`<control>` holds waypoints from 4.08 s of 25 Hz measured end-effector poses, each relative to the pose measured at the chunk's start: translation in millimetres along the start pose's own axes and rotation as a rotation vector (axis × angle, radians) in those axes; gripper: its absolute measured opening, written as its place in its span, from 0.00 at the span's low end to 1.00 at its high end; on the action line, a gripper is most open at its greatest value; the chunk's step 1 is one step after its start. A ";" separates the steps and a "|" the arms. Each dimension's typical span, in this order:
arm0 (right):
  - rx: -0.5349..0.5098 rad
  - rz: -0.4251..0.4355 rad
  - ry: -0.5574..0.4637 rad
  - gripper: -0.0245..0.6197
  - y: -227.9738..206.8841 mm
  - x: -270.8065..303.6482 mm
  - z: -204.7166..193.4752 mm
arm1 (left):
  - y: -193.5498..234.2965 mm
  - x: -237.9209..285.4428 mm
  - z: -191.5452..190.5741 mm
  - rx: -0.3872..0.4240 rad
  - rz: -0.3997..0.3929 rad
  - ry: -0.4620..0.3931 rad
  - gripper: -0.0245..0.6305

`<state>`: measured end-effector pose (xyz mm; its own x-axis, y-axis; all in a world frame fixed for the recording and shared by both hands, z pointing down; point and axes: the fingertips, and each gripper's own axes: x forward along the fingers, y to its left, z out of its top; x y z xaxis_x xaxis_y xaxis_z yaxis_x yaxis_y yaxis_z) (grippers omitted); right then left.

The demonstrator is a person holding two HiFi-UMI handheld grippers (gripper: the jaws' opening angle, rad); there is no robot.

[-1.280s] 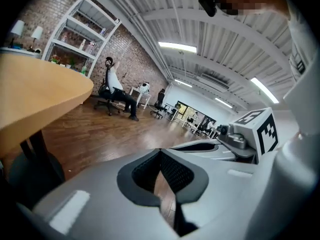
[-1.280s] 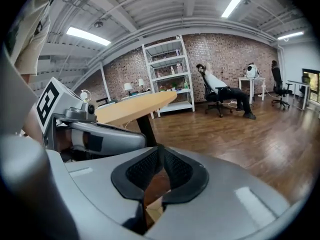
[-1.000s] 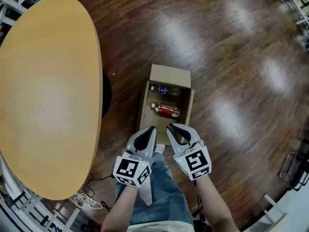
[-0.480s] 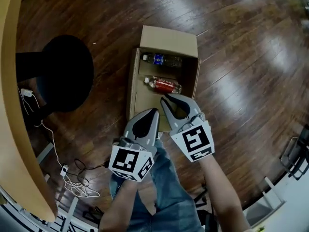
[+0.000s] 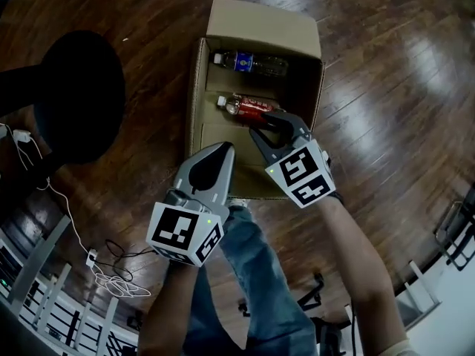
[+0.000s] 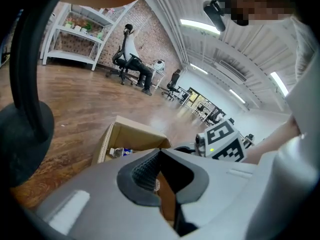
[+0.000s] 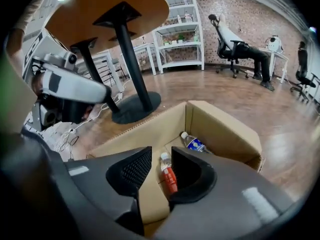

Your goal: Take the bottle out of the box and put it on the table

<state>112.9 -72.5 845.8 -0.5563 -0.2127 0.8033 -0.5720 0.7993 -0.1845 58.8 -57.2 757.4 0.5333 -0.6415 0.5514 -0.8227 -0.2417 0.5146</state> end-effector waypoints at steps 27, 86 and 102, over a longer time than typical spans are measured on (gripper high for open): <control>-0.364 0.153 0.571 0.52 -28.5 192.5 -159.3 | 31.3 40.9 -92.1 -0.001 -0.055 0.075 0.03; 0.023 -0.123 -0.460 0.51 115.6 -371.1 359.4 | -202.4 -316.0 300.2 0.202 0.000 -0.382 0.03; -0.143 0.058 -0.738 0.51 334.2 -371.0 524.3 | -97.7 -522.9 323.6 0.134 0.250 -0.638 0.03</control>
<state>-188.0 -21.2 189.2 -0.8715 -0.4488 0.1975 -0.4732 0.8754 -0.0990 -203.3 66.3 206.4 0.1386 -0.9821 0.1279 -0.9448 -0.0924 0.3143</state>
